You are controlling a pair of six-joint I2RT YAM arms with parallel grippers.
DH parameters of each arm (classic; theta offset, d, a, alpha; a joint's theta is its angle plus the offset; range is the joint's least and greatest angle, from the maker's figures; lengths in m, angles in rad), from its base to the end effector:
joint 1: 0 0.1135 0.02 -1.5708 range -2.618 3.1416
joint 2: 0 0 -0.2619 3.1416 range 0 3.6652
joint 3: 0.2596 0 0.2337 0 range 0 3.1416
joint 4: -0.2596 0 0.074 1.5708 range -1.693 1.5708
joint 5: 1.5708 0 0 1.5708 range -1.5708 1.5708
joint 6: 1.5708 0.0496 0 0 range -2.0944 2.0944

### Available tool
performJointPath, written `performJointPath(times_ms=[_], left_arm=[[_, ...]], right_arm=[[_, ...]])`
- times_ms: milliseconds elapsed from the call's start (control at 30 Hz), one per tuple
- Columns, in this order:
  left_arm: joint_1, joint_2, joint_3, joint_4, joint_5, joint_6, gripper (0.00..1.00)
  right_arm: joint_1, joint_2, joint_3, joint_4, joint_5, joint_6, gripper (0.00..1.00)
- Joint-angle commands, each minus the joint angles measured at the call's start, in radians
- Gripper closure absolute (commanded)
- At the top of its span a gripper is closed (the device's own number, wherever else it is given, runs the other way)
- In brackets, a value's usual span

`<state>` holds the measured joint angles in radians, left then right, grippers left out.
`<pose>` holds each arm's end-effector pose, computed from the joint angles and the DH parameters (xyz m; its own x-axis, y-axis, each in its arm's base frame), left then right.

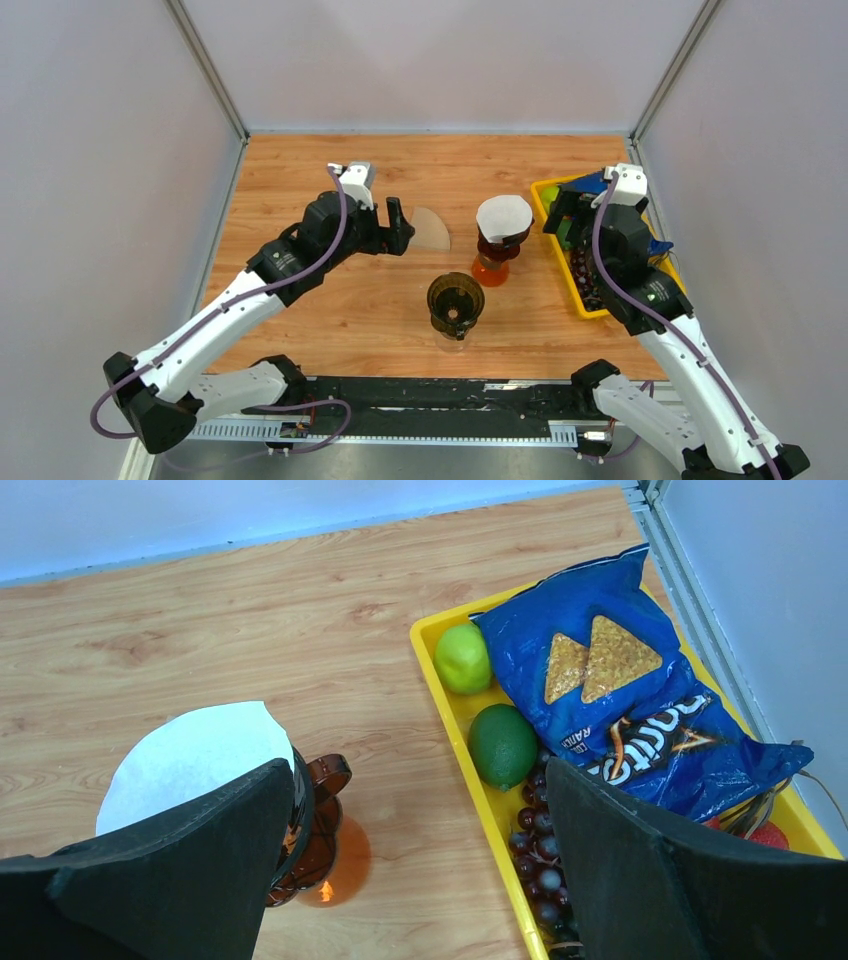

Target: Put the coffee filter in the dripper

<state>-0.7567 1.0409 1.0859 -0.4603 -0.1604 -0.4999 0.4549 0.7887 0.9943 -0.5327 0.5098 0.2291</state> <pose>0.1676 -0.1474 0.3600 -0.5314 -0.1490 -0.8339 0.3609 0.8508 -0.3820 0.1502 0.0465 0.3665 -0.2739 0.0867 -0.9578 0.0964 0.9934 0.0624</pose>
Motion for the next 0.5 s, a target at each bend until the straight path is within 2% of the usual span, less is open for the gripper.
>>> performJointPath(times_ms=[0,167,233,467], left_arm=[[0.030,0.036,-0.043,-0.015,-0.084,-0.060,0.00],[0.108,0.095,-0.088,0.069,-0.034,-0.080,0.00],[0.132,0.190,-0.077,0.111,-0.022,-0.068,0.00],[0.174,0.582,0.162,0.075,-0.023,-0.079,0.00]], right_arm=[[-0.004,0.007,-0.003,0.041,0.021,-0.011,0.00],[-0.006,0.009,-0.005,0.040,0.021,-0.011,0.00],[-0.005,0.011,-0.005,0.041,0.023,-0.011,0.00],[-0.005,0.012,-0.005,0.040,0.027,-0.017,0.00]])
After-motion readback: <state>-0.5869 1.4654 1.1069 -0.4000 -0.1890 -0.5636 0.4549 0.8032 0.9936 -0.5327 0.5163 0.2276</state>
